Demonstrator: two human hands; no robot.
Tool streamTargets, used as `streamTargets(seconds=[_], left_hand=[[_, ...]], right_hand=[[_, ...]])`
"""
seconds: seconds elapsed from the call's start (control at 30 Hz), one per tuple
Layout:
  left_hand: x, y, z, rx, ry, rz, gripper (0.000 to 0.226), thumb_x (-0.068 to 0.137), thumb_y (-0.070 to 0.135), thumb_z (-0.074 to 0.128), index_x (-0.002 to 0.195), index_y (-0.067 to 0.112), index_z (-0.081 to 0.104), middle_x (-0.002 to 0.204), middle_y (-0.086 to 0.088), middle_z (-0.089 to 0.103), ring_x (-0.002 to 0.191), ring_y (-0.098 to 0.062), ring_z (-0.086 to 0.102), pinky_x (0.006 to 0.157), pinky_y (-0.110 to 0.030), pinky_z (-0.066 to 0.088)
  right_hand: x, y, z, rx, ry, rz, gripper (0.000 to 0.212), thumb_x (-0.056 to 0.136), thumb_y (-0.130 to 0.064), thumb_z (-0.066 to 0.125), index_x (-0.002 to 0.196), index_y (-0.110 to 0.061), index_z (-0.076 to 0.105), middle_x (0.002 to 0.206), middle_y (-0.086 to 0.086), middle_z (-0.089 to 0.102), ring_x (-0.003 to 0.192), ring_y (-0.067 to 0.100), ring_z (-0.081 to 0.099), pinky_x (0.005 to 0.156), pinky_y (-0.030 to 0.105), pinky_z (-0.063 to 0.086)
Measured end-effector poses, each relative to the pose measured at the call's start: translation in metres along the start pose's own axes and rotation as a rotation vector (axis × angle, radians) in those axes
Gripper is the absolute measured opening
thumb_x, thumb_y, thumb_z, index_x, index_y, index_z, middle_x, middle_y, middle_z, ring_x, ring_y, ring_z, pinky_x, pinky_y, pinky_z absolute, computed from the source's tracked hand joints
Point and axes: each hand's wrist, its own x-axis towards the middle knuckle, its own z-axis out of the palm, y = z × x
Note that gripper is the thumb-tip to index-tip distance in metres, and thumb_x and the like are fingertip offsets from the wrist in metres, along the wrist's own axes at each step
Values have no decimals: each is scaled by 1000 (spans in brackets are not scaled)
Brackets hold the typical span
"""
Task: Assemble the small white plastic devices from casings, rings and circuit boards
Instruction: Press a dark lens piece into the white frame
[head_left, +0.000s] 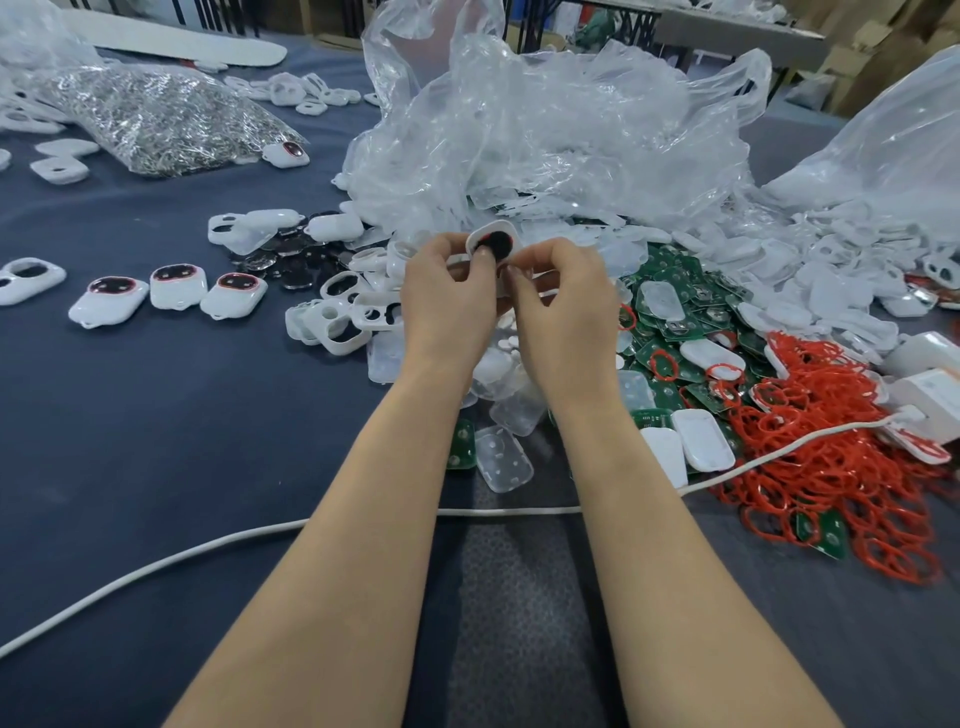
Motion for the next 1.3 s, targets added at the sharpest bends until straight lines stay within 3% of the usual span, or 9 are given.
streamTargets(seconds=[0.1,0.3,0.43,0.63,0.8,0.97,1.07,1.2,1.3], left_hand=[[-1,0,0,-26,-3,-16,10,95,10,53,90,15,59,76,-3,66,77,-17,69,71,-29,58],[-1,0,0,-38,-21,-14,8,95,8,52,94,11,59,75,-4,65,79,-19,69,72,-29,59],[-1,0,1,-40,-16,-18,7,95,9,53,94,12,59,80,-5,67,76,-16,69,68,-26,58],[-2,0,1,-39,-58,-9,7,91,7,60,96,12,60,85,-7,69,74,-14,69,67,-24,57],[-3,1,1,-74,-94,-29,12,91,3,61,91,15,59,88,-8,70,77,-15,70,66,-22,56],[-2,-2,2,1,-80,9,15,91,6,61,106,6,60,101,-15,69,94,-26,70,81,-36,59],[-2,-1,1,4,-89,4,15,91,6,61,106,6,61,99,-15,70,92,-26,70,82,-38,59],[-4,1,1,-74,-131,-42,13,88,7,64,100,10,62,91,-9,72,85,-20,72,77,-31,59],[-5,2,0,-85,-136,-41,14,89,2,61,102,9,61,94,-11,71,84,-20,72,73,-26,58]], right_hand=[[0,1,1,15,9,-5,8,89,-7,59,92,-13,63,98,5,58,74,0,51,71,5,37],[-1,2,4,39,6,9,11,89,-8,58,91,-18,58,99,5,58,78,7,52,71,12,41],[2,2,2,228,15,161,20,89,-10,62,99,-18,47,86,-4,55,72,6,53,64,11,43],[6,2,-3,376,-58,337,18,89,-9,63,106,-9,55,103,14,65,94,27,64,78,34,52],[7,2,-3,394,-59,316,10,90,-8,61,99,-10,57,92,5,64,87,21,63,71,25,50],[6,1,-2,316,-22,247,8,90,-10,61,94,-15,56,82,-6,60,78,14,62,66,20,50],[6,2,-2,332,-23,272,7,89,-12,62,91,-16,56,84,-4,62,81,17,64,70,26,52],[6,2,-2,349,-13,315,7,89,-13,62,94,-13,57,91,4,65,91,25,66,81,38,55],[6,1,-2,347,-15,316,10,90,-17,63,96,-11,58,93,7,65,92,26,66,80,39,55]])
